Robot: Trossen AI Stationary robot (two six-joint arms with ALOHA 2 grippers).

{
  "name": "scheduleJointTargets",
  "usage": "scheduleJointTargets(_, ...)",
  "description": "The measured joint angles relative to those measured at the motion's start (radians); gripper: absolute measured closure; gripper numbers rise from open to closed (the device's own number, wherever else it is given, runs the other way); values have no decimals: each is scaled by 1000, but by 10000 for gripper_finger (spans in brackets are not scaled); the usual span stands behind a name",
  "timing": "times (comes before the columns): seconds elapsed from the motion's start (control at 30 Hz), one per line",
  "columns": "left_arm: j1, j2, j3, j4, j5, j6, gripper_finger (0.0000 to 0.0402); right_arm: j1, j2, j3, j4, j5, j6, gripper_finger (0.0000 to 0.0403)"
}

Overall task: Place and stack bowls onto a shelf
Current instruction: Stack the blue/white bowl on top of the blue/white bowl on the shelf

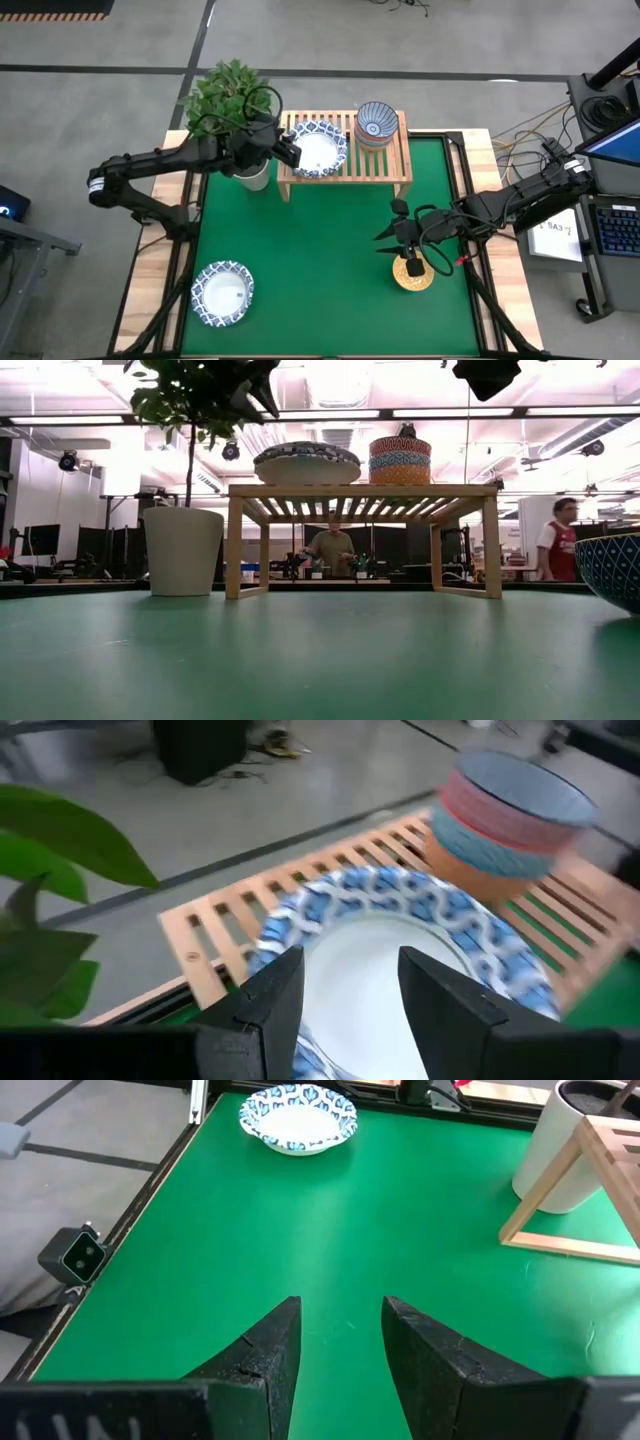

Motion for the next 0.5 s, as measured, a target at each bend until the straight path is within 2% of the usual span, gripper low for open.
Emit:
scheduleJointTargets(0.27,-134,0,-2,-17,130,209,255,0,0,0,5,0,2,271)
scheduleJointTargets(0.4,-209,0,-31,-80,285,359,257,0,0,0,8,1,-1,271)
scheduleJointTargets(0.5,-262,0,-80,-83,304,386,270,0,0,0,8,1,-1,271)
